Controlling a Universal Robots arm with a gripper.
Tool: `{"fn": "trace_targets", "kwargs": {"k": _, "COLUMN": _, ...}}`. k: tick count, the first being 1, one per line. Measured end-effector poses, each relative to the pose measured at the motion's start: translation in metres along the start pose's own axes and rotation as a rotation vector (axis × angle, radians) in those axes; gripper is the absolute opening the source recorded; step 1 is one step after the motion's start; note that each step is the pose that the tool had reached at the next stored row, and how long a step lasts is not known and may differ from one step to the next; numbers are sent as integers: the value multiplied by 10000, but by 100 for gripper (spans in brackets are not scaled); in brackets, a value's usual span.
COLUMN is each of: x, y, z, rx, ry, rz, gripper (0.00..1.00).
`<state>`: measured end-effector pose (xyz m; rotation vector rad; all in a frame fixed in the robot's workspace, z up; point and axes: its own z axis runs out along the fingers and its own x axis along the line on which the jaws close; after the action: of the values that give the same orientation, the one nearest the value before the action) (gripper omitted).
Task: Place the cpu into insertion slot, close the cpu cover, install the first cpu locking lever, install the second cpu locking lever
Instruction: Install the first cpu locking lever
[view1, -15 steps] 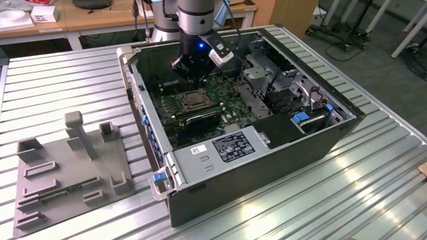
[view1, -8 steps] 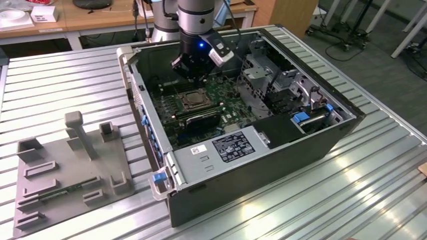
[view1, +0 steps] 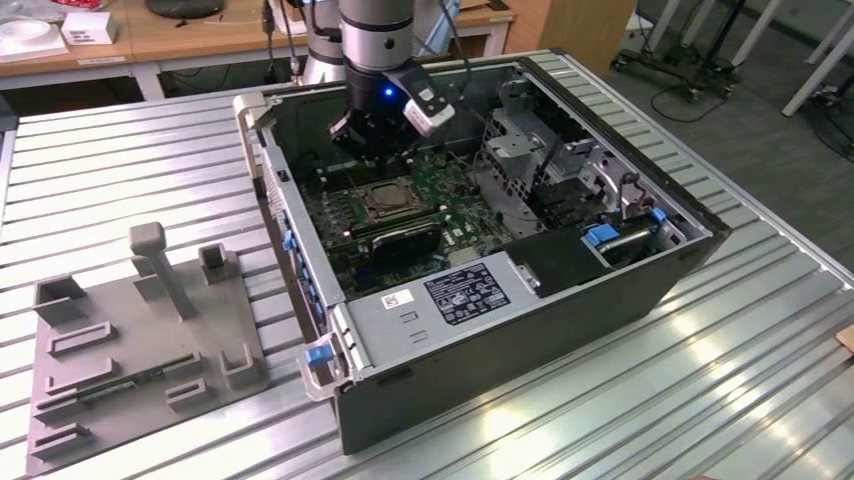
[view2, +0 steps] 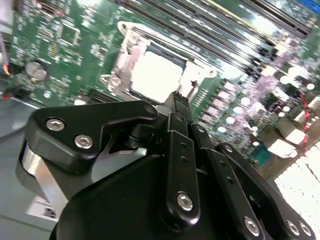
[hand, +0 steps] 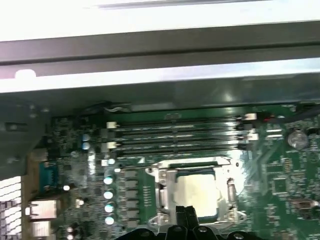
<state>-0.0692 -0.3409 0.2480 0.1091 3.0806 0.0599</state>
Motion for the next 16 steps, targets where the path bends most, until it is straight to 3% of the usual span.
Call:
{"fn": "trace_targets", "kwargs": {"k": 8, "x": 253, "y": -18, "z": -7, "rx": 0, "ry": -4, "rz": 1, "gripper": 10}}
{"fn": "trace_targets", "kwargs": {"k": 16, "x": 271, "y": -19, "z": -8, "rx": 0, "ry": -4, "rz": 1, "gripper": 10}}
